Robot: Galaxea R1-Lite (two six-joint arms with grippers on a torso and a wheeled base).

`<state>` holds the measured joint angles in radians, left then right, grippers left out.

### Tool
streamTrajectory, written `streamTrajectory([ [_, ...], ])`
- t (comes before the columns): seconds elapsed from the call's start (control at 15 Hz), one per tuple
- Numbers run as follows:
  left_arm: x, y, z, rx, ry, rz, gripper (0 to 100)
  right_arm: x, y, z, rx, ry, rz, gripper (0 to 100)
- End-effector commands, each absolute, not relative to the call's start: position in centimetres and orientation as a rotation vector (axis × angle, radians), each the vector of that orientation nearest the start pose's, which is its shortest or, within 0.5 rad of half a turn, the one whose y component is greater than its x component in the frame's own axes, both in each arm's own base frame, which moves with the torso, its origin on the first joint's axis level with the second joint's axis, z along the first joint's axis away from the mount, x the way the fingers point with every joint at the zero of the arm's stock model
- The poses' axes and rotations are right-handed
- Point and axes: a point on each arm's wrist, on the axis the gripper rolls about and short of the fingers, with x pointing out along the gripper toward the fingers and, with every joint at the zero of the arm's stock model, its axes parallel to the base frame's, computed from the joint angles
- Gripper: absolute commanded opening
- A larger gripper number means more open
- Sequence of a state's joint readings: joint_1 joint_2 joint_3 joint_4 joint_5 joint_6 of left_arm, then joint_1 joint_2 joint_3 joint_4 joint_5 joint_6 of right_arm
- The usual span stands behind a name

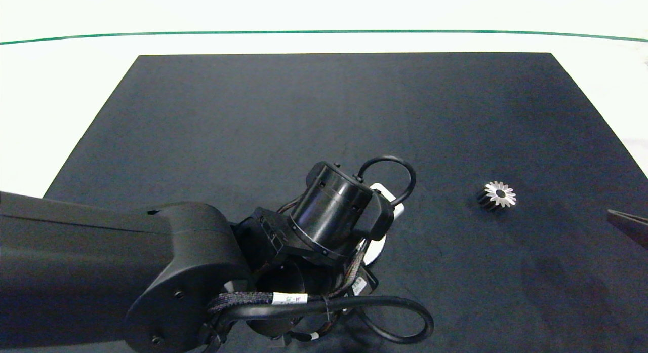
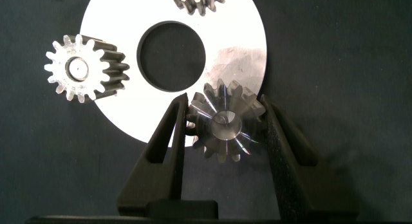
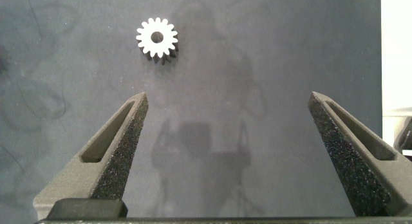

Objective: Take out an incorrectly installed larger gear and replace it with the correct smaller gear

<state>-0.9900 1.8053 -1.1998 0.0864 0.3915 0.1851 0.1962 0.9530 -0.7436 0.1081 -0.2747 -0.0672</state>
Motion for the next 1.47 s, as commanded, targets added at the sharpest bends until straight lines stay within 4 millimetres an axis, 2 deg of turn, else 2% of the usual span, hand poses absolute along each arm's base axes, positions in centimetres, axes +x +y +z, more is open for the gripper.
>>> streamTrajectory([
  [0.07, 19.16, -27.30, 19.00, 0.626, 0.491, -0.620, 19, 10.83, 1.53, 25.00, -0.142, 0.313, -0.069, 100],
  [1.0, 19.14, -26.81, 18.22, 0.644, 0.517, -0.612, 19, 10.65, 1.51, 24.65, -0.142, 0.320, -0.066, 100],
  [1.07, 19.18, -26.79, 18.23, 0.644, 0.516, -0.611, 100, 10.65, 1.51, 24.60, -0.142, 0.322, -0.065, 100],
  [1.47, 19.12, -26.70, 18.43, 0.631, 0.514, -0.610, 100, 10.65, 1.52, 24.60, -0.142, 0.322, -0.064, 100],
])
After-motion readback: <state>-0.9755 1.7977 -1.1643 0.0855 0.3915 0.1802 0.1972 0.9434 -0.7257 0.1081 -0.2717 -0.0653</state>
